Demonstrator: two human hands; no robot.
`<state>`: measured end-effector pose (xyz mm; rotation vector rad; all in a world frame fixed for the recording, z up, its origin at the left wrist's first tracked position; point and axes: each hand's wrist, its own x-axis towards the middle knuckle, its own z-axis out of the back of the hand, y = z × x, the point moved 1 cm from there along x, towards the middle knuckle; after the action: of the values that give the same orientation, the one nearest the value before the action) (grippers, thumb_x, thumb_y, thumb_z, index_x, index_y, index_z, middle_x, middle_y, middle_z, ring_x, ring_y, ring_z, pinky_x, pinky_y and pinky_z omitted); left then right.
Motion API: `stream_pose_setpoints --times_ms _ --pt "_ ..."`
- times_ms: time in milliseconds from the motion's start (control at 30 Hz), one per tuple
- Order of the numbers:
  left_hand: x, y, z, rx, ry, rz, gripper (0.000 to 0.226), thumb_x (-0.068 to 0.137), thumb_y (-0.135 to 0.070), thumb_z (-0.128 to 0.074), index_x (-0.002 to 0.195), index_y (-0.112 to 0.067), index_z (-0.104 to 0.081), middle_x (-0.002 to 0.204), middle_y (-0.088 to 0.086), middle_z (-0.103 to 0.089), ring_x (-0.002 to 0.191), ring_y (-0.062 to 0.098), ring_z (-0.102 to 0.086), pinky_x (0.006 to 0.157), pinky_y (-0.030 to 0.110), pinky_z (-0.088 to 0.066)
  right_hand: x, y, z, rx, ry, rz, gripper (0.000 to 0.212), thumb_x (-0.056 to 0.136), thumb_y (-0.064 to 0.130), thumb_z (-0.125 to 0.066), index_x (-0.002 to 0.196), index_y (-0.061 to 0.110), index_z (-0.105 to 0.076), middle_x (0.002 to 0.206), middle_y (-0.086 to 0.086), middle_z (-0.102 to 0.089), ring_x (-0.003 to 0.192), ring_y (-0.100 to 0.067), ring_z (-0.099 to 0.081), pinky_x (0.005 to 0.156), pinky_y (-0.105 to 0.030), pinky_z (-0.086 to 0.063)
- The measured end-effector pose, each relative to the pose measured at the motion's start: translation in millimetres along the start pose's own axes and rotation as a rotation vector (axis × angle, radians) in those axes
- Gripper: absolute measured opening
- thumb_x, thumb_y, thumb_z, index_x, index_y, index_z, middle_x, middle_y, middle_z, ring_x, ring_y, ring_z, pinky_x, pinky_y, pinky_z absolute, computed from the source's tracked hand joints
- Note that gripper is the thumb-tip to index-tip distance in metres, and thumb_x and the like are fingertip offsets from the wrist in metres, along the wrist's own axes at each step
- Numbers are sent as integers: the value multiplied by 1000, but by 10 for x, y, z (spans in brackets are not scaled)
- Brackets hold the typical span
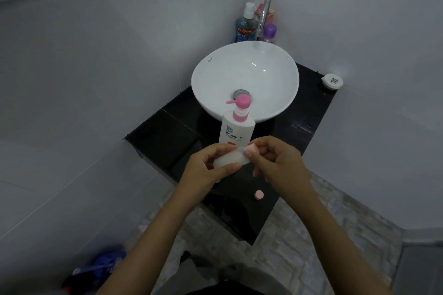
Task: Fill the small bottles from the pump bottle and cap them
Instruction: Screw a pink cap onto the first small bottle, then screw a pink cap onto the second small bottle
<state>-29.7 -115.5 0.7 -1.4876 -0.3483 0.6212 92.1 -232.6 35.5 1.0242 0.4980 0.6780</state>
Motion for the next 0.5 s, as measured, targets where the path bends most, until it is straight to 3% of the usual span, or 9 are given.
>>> stream_pose_setpoints --times_ms 67,200,333,500 --pt "6 55 52 34 -36 32 39 77 -21 -72 115 -28 -64 117 -9 -63 106 7 -60 82 23 -54 20 -62 -28 -135 -30 55 16 87 24 -64 102 19 -64 85 4 -65 63 -5 -61 56 -12 -48" --pt "-9 169 223 23 -138 54 32 80 -12 -70 112 -15 -67 110 -2 -69 100 9 -64 78 9 -51 126 -314 -133 -381 -21 122 19 91 26 -59 107 17 -62 92 8 -58 73 0 -53 66 -11 -40" --pt "-46 369 384 21 -196 94 25 81 -12 -69 106 -13 -69 105 -2 -71 93 7 -66 76 8 -52 246 -660 -324 -578 108 117 21 94 26 -52 107 11 -60 104 -4 -61 85 -16 -59 75 -29 -49" --pt "-60 606 444 25 -220 133 22 82 -11 -69 104 -13 -70 103 -1 -72 89 3 -66 72 7 -50 328 -942 -549 -744 254 125 20 93 18 -50 110 9 -57 111 -9 -59 87 -27 -61 70 -31 -45"
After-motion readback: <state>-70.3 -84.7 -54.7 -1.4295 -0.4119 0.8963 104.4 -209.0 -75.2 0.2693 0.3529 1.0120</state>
